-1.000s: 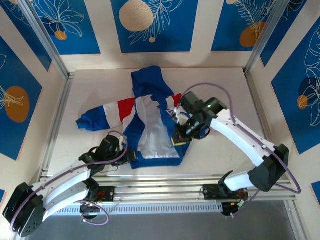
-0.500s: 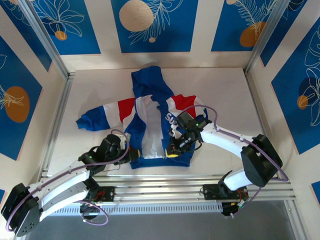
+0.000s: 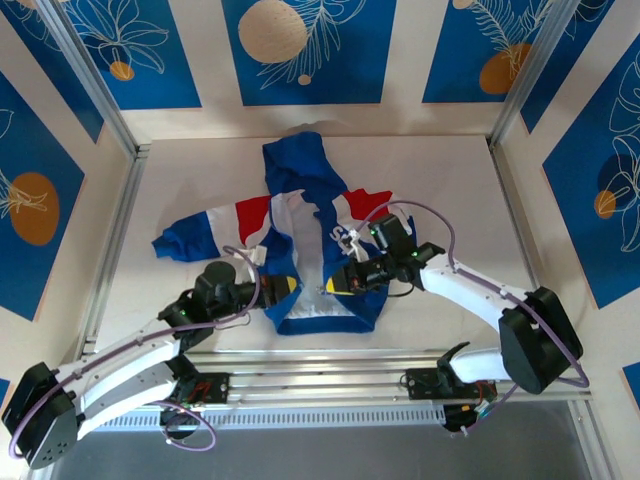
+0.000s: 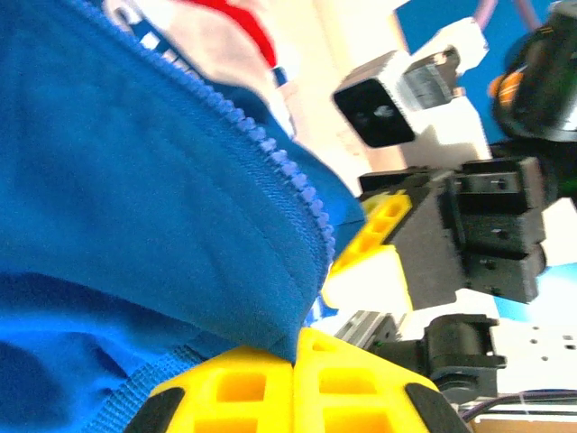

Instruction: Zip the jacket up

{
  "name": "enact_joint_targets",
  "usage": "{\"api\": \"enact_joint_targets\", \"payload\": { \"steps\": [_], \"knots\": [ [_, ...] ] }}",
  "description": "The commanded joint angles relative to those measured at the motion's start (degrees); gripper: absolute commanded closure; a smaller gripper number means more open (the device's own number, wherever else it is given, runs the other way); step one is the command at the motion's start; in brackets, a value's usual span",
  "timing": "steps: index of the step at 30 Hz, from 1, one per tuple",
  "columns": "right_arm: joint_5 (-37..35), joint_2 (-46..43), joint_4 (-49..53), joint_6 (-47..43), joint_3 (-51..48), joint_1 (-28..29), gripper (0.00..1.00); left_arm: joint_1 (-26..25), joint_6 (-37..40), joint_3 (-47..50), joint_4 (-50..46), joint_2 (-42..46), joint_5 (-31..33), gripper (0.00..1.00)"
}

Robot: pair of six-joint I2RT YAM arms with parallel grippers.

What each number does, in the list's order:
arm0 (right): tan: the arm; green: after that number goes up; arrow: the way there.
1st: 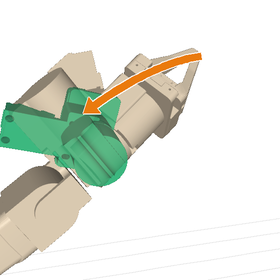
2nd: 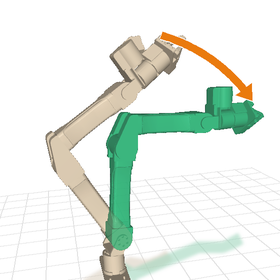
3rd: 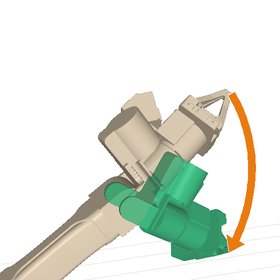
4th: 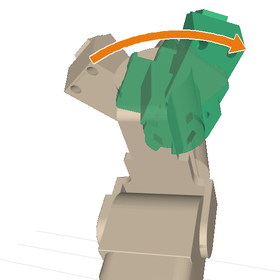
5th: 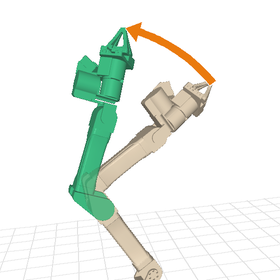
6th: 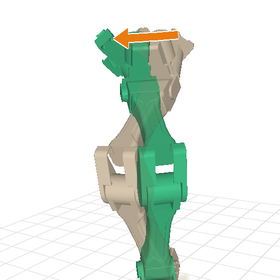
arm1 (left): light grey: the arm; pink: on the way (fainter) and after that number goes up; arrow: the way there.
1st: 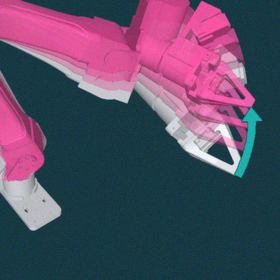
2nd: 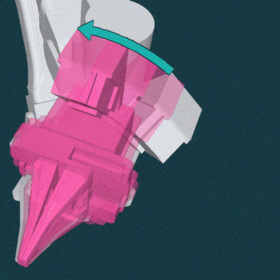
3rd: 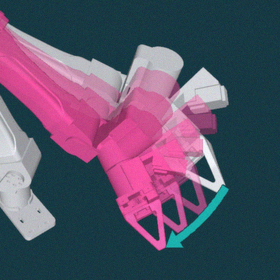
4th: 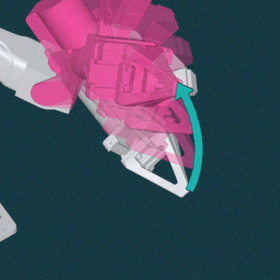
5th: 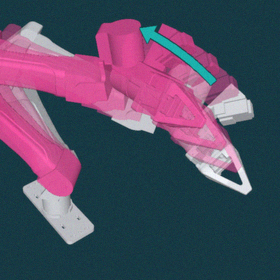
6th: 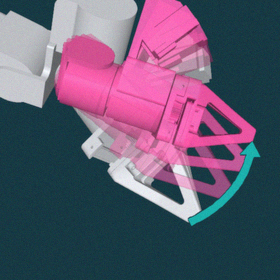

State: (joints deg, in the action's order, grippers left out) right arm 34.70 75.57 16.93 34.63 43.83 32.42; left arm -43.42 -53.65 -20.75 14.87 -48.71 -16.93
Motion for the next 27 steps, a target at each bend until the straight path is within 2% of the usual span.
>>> {"api": "enact_joint_targets", "payload": {
  "steps": [1, 7, 11, 15, 17, 21, 27],
  "knots": [
    [7.1, -0.2, 0.4, -6.8, 1.8, -1.1, 1.0, -0.5, 2.3, 1.3, 12.1, -1.2, -2.4, 1.0],
    [10.3, -0.3, 4.5, -16.0, 3.6, -2.0, 1.0, -0.5, 5.8, 2.2, 17.7, -3.3, -3.6, 1.0],
    [12.1, 0.0, 9.0, -24.1, 6.1, -2.1, 1.0, -0.4, 10.1, 4.0, 24.5, -4.6, -8.4, 1.0],
    [12.0, 0.4, 12.4, -30.2, 8.2, -2.2, 1.0, -0.2, 12.5, 3.6, 23.1, -4.9, -10.0, 1.0],
    [11.1, 0.2, 12.3, -31.9, 8.5, -2.3, 1.0, -0.2, 13.1, 3.6, 24.0, -5.7, -10.3, 1.0],
    [10.9, -1.4, 10.3, -34.3, 7.2, -2.1, 1.0, -0.3, 13.5, 4.6, 32.8, -8.3, -11.8, 1.0],
    [10.7, -4.5, 10.0, -41.6, 4.9, -2.0, 1.0, -0.2, 15.8, 3.0, 32.7, -10.2, -12.6, 1.0]
  ]
}}
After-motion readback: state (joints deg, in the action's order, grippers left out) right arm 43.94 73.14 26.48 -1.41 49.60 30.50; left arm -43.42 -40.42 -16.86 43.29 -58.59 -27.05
